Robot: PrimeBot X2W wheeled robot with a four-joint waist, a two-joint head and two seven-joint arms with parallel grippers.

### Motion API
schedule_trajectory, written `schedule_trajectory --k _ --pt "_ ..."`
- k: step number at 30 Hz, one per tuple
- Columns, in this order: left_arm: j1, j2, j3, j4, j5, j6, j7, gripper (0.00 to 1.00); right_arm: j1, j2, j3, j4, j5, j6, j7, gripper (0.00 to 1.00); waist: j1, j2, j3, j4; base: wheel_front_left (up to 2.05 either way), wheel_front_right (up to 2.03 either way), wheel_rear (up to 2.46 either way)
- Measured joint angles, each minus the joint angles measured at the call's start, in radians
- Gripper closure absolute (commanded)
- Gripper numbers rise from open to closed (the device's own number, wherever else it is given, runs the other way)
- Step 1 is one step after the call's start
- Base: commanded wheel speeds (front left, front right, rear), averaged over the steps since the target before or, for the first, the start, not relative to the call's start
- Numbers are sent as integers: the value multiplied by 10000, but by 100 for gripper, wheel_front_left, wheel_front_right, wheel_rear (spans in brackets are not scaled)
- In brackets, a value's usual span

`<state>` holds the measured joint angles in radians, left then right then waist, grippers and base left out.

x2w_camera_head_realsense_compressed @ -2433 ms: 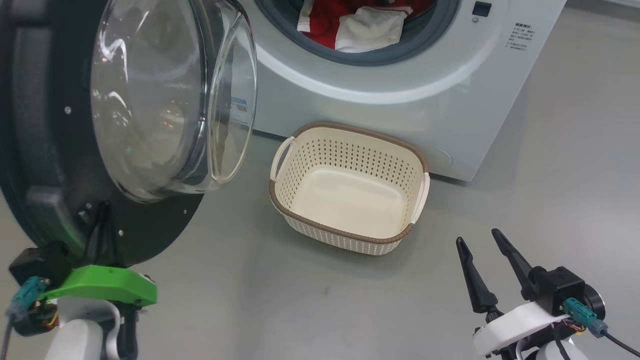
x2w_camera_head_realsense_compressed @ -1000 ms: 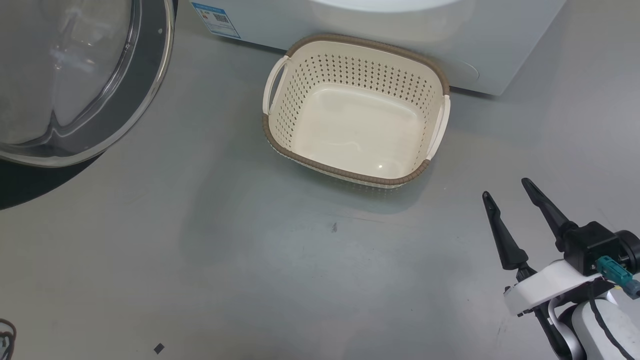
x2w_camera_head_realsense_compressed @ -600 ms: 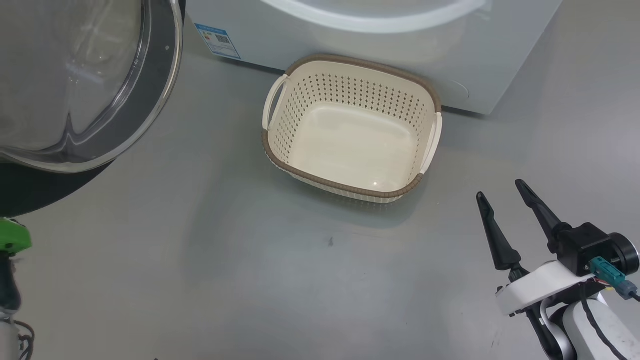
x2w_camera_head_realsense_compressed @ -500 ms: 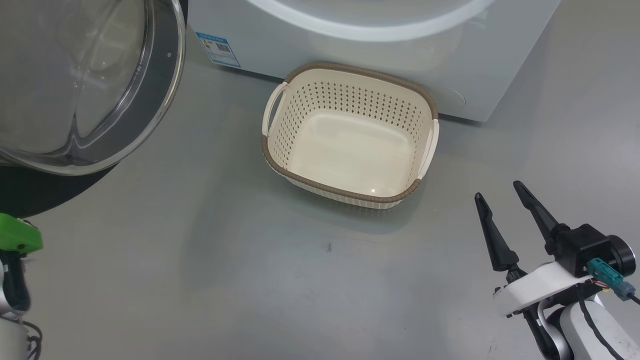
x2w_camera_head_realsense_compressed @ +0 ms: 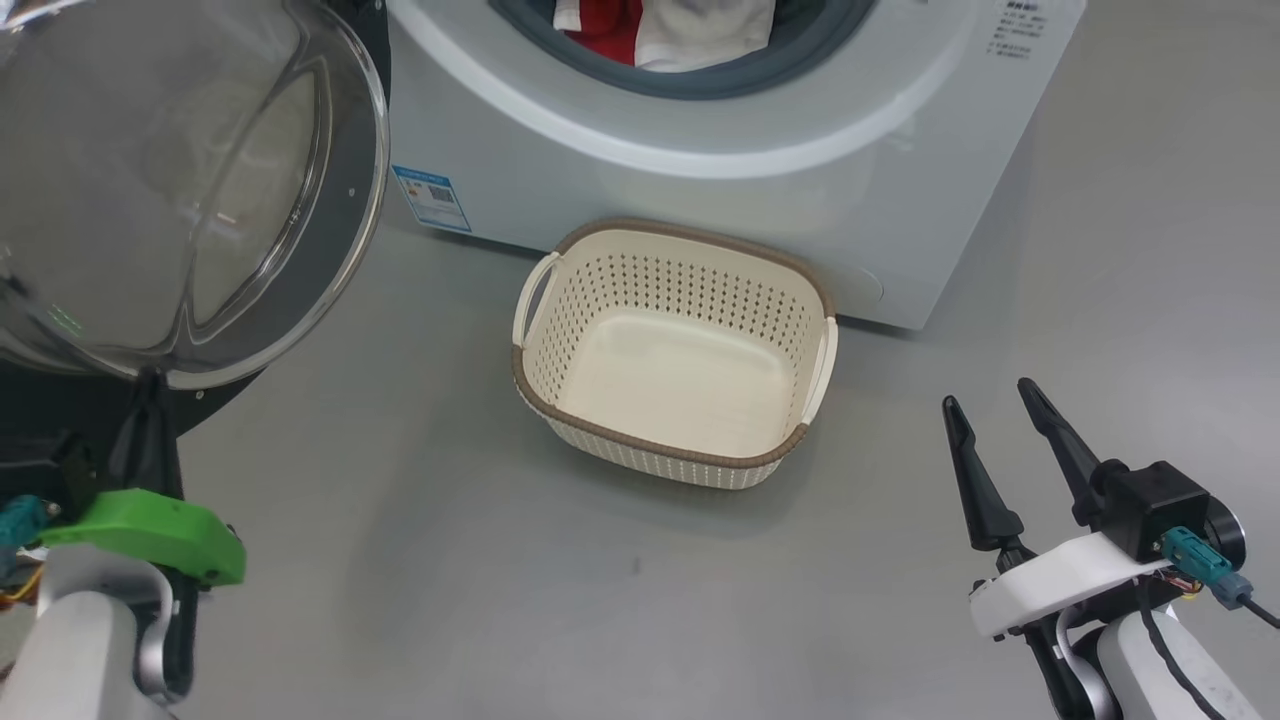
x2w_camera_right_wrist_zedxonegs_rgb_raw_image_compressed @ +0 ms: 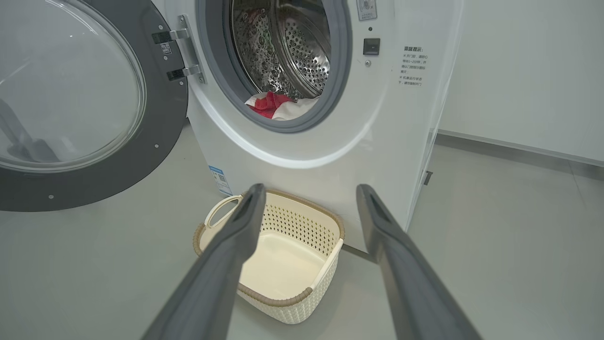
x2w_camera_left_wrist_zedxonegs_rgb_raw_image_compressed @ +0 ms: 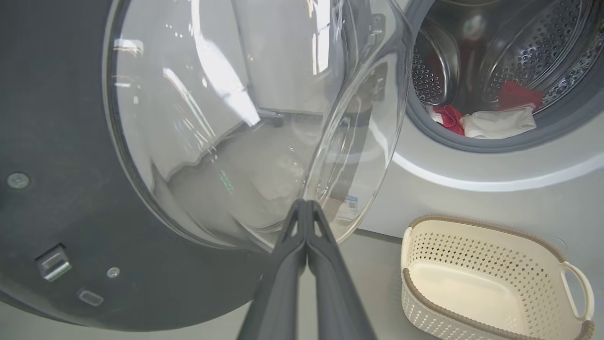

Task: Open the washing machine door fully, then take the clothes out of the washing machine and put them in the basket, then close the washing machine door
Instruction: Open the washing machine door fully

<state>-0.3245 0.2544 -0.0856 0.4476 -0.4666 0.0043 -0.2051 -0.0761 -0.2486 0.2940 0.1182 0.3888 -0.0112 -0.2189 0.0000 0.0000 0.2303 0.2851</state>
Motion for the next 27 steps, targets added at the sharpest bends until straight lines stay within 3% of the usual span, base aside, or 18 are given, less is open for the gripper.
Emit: schedule_trajectory --k 10,27 --pt "1077 -253 -546 -276 198 -100 4 100 42 408 59 405 178 0 -117 0 0 0 -1020 -501 0 0 0" --pt "2768 -577 -823 -1423 403 -2 -174 100 402 596 115 443 186 -4 -171 0 0 0 -1971 -2144 0 0 0"
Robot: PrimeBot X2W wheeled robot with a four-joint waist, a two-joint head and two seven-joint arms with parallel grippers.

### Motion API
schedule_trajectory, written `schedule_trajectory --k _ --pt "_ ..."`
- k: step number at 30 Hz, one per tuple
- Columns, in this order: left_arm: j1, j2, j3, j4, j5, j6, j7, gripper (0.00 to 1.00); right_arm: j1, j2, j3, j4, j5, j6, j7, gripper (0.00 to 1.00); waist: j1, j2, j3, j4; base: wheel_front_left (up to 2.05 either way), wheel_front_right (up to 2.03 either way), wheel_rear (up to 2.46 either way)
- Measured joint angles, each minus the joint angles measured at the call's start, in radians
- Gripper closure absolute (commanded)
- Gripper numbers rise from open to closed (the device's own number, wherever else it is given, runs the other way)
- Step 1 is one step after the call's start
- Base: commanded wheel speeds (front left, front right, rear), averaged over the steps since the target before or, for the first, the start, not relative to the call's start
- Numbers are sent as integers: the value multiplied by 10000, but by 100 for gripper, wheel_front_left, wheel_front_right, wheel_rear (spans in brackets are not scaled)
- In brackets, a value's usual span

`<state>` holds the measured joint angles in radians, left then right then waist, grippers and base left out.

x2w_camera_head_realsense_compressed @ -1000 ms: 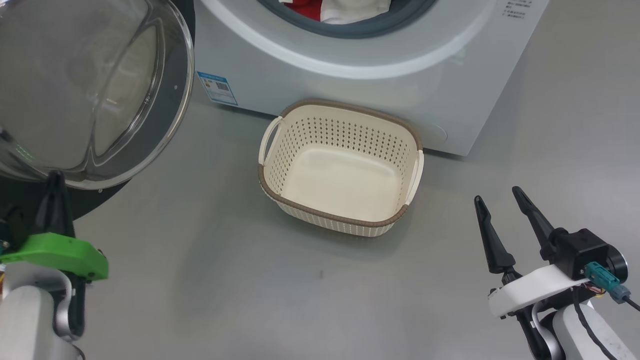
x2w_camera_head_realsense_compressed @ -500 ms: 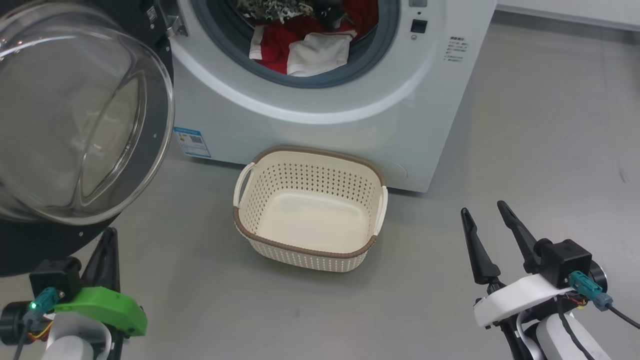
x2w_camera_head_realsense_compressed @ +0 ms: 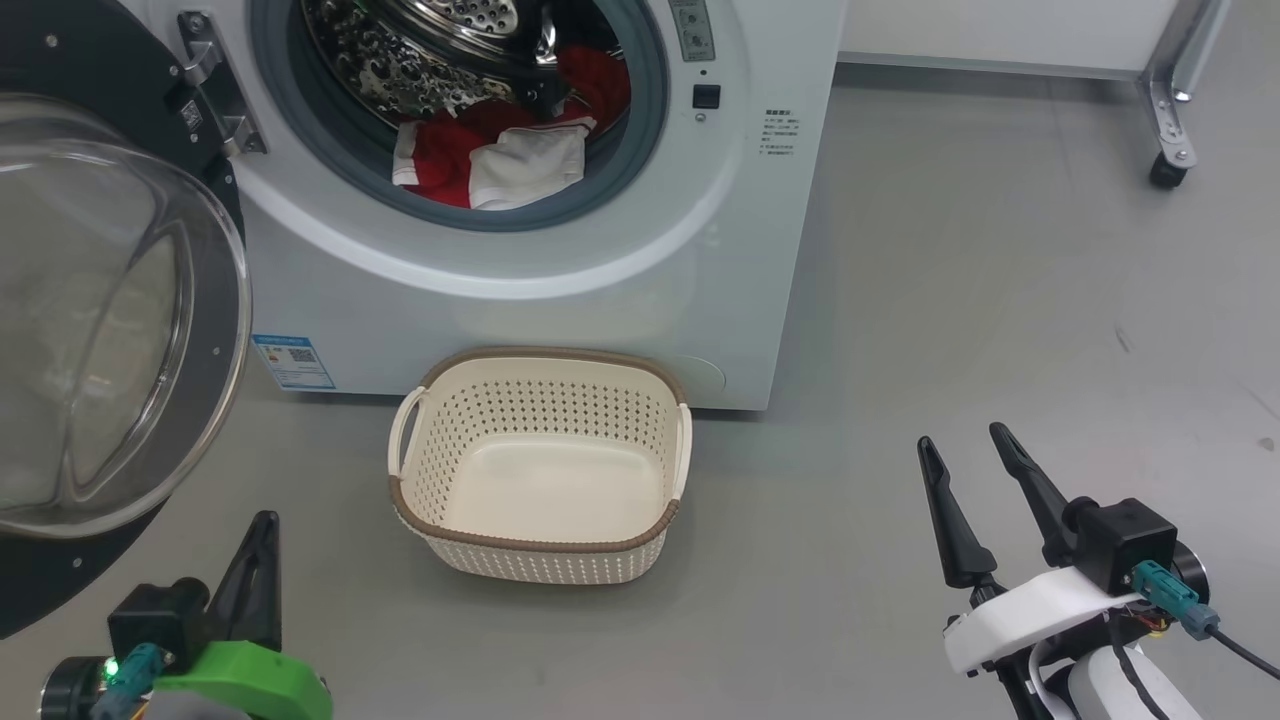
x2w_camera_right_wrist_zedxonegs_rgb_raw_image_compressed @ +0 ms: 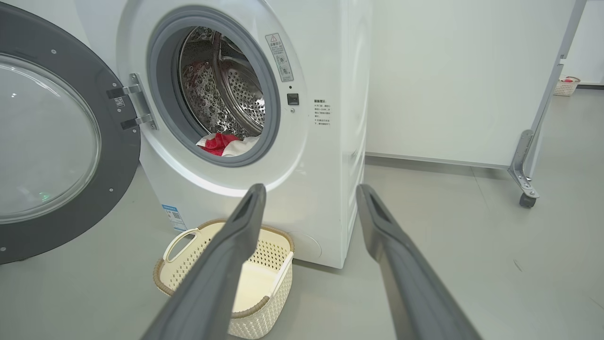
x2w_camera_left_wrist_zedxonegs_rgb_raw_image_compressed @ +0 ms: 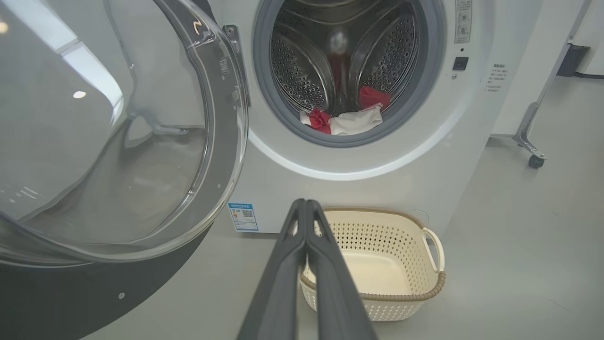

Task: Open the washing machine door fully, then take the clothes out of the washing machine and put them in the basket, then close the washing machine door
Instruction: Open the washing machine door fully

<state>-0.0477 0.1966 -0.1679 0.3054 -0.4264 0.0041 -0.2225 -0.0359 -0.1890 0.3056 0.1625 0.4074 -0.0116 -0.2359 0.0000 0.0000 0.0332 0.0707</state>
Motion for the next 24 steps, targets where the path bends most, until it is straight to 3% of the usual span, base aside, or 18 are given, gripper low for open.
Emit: schedule_trajectory --k 5,6,7,8,9,10,24 --pt "184 -238 -288 -395 138 -6 -82 97 64 -2 -50 -94 0 -12 -71 0 0 0 -32 -343 0 0 0" --pt "184 -278 -357 -477 219 -6 -88 64 76 -4 -94 -115 0 -12 -73 0 0 0 -24 -385 0 0 0" --pt "184 -316 -384 -562 265 -6 -90 50 88 -6 -123 -125 0 -12 -73 0 0 0 -10 -414 0 0 0" --pt "184 -341 -385 -623 268 -6 -92 21 97 -6 -130 -128 0 -12 -73 0 0 0 8 -429 0 0 0" --pt "187 -355 -385 -662 272 -6 -128 4 99 -4 -130 -132 0 -12 -73 0 0 0 25 -441 0 0 0" --pt "192 -364 -380 -715 299 -4 -174 0 101 -4 -132 -142 0 -12 -73 0 0 0 40 -450 0 0 0" --pt "486 -487 -433 -1170 445 13 -255 0 184 25 -140 -205 -2 -12 -75 0 0 0 157 -478 0 0 0"
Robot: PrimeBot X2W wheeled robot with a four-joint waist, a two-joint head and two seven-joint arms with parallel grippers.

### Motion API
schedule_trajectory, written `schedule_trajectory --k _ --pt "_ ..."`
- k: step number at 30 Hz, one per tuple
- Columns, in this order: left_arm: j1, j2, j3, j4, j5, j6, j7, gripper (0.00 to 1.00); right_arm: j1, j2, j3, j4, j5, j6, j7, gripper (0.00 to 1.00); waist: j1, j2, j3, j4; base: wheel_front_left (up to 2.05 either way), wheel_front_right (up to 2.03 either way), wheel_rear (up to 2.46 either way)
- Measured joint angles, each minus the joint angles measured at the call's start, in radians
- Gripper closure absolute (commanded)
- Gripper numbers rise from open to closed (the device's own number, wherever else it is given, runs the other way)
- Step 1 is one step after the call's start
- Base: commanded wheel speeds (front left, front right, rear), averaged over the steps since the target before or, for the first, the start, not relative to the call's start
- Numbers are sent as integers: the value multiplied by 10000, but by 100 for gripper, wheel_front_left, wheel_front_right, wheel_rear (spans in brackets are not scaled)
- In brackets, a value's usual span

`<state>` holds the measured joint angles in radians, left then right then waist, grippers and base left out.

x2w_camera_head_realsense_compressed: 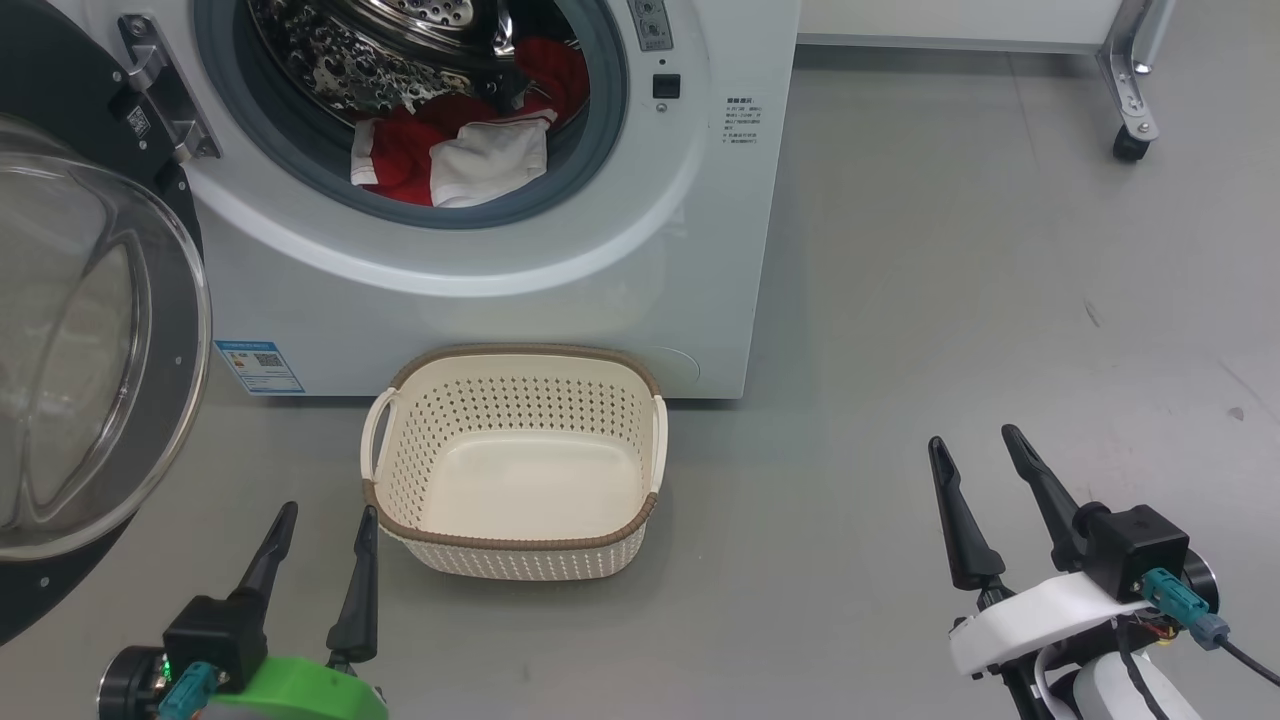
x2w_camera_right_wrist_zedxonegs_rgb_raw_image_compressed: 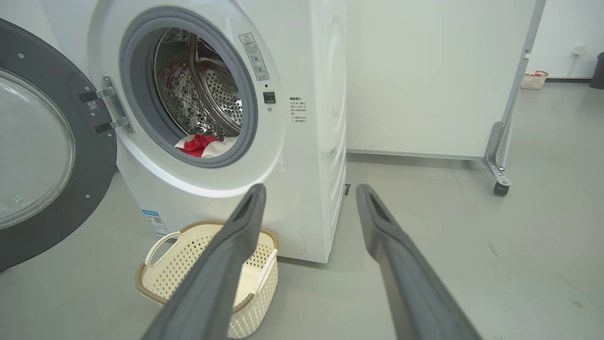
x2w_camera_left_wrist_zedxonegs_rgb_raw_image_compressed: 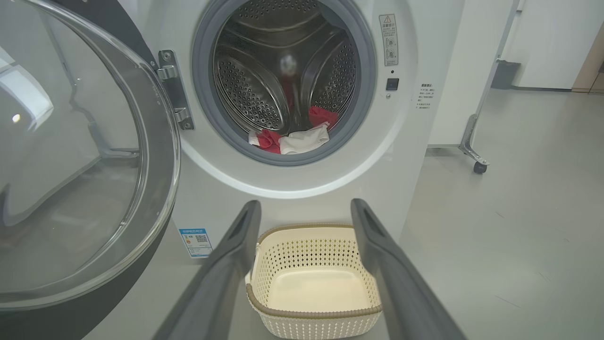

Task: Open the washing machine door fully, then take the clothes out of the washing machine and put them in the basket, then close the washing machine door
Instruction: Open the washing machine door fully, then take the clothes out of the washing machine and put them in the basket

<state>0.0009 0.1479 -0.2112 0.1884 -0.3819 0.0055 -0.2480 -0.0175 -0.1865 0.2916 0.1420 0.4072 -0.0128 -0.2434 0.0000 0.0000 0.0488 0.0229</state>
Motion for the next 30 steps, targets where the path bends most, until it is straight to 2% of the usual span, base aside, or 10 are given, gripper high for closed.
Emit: schedule_trajectory --k 30 --pt "239 -109 69 -458 362 161 -12 0 58 25 -48 23 -19 10 -10 0 0 0 -49 13 0 0 0"
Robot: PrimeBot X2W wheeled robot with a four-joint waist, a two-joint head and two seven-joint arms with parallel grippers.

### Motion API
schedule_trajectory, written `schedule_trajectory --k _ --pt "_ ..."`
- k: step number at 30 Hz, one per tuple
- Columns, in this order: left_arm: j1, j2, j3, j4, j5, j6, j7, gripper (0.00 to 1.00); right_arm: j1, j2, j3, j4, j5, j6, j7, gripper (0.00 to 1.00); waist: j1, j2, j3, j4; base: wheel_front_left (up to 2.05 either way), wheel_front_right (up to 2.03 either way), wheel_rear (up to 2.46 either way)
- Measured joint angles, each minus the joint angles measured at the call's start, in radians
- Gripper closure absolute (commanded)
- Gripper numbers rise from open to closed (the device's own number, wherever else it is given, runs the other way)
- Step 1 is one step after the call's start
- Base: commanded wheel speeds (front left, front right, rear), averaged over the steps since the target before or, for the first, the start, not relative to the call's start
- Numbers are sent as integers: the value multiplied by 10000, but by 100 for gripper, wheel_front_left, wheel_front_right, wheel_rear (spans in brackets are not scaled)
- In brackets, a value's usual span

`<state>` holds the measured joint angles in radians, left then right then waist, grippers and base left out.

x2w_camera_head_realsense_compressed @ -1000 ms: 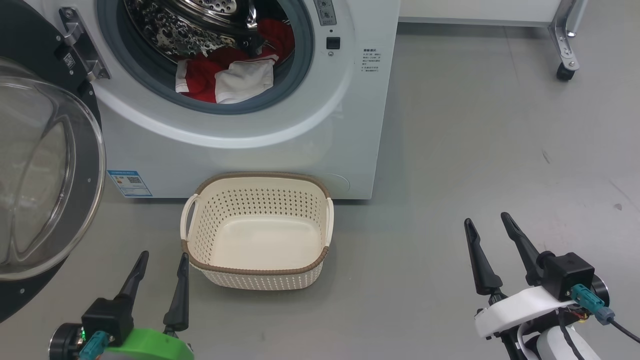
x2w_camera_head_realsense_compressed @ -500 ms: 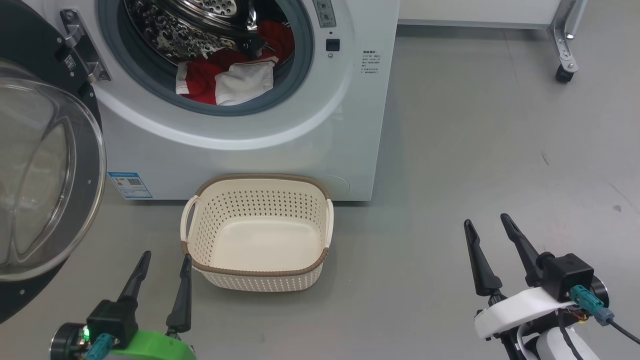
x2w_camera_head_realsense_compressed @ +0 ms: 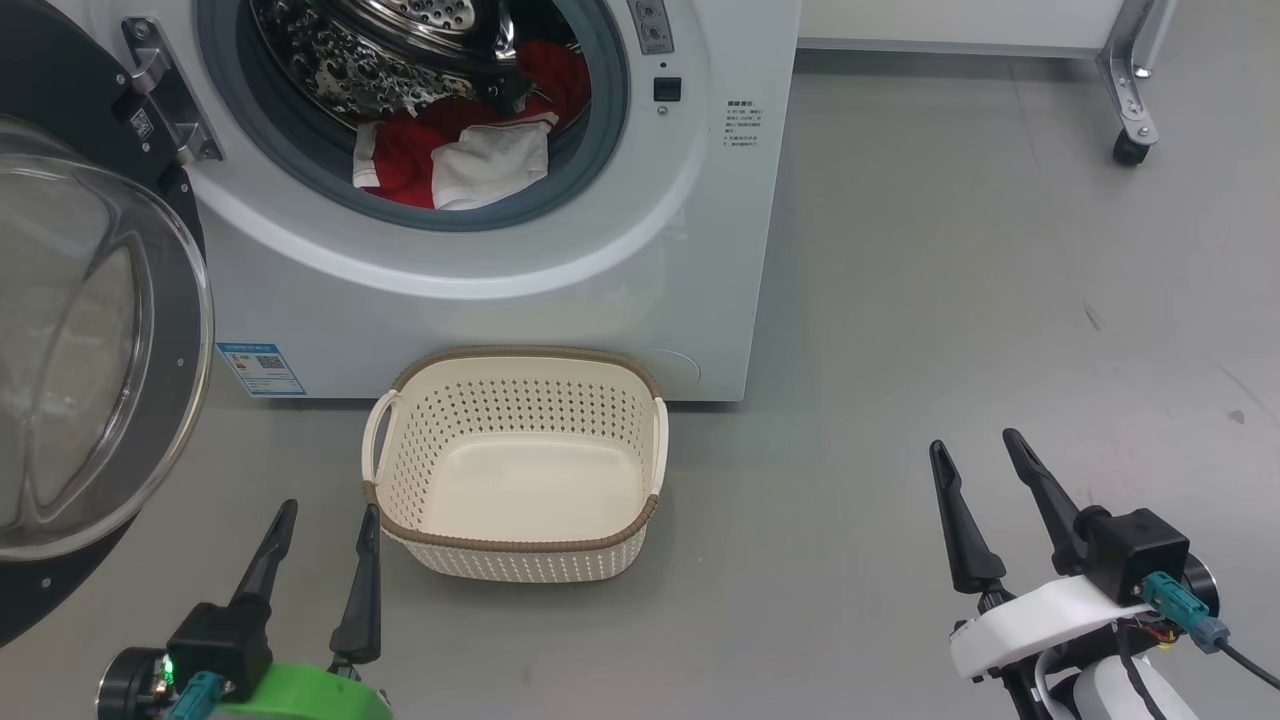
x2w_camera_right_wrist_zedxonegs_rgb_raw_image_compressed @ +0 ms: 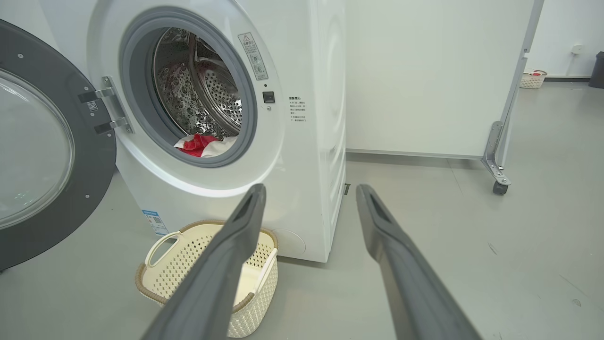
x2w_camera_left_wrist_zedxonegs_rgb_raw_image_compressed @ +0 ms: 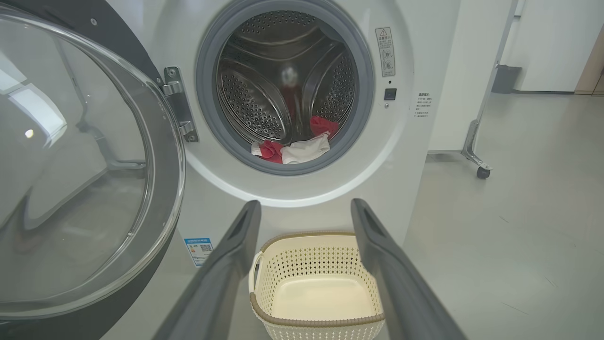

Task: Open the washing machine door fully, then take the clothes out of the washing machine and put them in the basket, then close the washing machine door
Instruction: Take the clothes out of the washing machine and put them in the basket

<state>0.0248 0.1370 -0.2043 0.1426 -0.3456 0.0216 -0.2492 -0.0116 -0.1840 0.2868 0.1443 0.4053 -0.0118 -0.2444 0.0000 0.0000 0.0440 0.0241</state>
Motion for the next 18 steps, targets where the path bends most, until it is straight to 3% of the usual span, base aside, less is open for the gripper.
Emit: schedule_trajectory --k 18 --pt "51 -107 35 -328 -6 -199 -2 0 -1 48 -40 6 -17 4 -2 0 0 0 89 -29 0 0 0"
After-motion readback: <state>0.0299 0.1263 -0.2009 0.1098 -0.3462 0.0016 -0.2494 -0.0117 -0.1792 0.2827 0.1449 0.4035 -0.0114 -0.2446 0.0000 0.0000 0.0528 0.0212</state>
